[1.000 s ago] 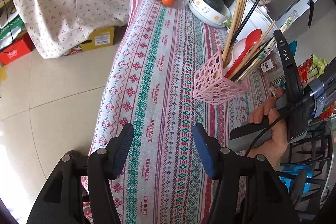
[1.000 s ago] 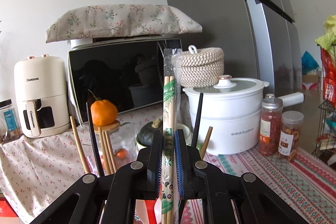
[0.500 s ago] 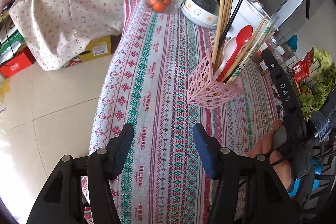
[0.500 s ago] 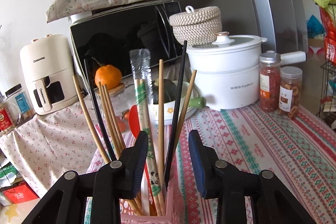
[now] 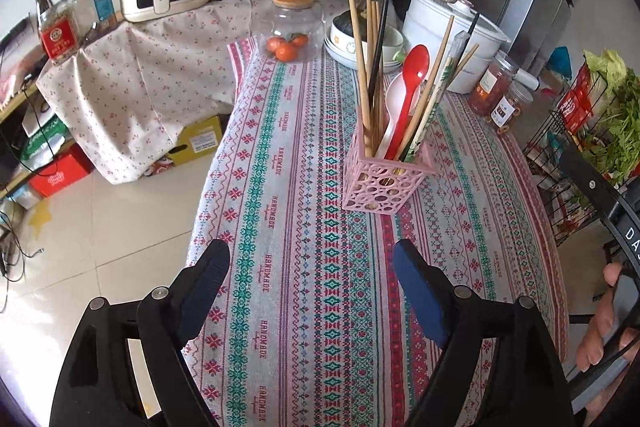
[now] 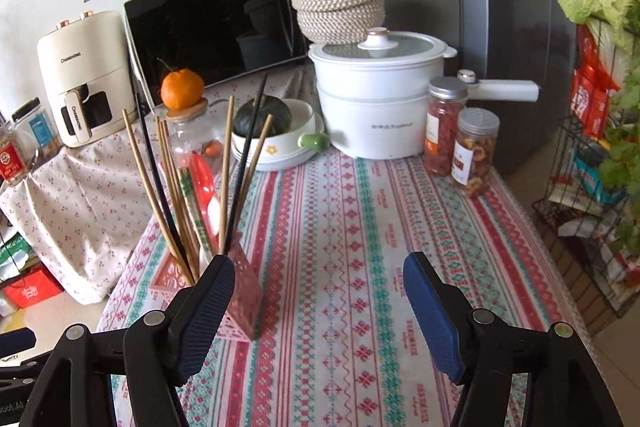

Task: Organize utensils

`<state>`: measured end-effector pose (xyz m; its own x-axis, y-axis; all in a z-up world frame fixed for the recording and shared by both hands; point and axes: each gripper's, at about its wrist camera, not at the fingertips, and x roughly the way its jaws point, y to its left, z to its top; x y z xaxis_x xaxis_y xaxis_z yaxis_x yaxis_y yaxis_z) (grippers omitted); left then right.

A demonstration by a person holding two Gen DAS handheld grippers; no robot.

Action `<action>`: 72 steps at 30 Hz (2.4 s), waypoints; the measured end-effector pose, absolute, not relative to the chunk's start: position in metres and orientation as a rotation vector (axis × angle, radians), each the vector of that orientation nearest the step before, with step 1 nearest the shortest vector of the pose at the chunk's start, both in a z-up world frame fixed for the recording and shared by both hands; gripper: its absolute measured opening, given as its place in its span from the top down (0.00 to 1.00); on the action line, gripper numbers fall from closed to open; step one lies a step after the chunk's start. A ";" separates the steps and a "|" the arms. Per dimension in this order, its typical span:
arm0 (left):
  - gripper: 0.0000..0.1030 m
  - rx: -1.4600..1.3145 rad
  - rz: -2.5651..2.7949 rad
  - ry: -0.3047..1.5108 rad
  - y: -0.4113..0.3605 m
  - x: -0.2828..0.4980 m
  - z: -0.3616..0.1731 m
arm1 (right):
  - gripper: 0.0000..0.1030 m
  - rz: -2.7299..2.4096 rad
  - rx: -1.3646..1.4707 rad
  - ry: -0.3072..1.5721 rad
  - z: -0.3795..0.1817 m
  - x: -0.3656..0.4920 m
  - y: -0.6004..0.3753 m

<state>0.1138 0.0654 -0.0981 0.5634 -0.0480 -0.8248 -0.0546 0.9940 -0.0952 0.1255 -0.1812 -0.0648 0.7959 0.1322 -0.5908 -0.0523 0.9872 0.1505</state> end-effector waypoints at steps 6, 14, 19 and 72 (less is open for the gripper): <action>0.13 -0.046 0.030 0.922 0.045 0.098 -0.085 | 0.17 0.108 0.110 0.705 -0.051 0.104 -0.200; 0.05 0.006 0.042 0.863 0.019 0.079 -0.069 | 0.01 0.065 0.066 0.718 -0.030 0.085 -0.221; 0.01 0.021 0.056 0.822 0.008 0.071 -0.061 | 0.01 0.065 0.038 0.753 -0.030 0.083 -0.223; 0.01 0.007 0.018 0.781 -0.008 0.068 -0.050 | 0.01 0.042 -0.011 0.802 -0.046 0.091 -0.210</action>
<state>0.0683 -0.0081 -0.0499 0.7099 0.0190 -0.7040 -0.0138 0.9998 0.0131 0.0908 -0.2099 -0.0459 0.6947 0.0337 -0.7186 -0.0424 0.9991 0.0059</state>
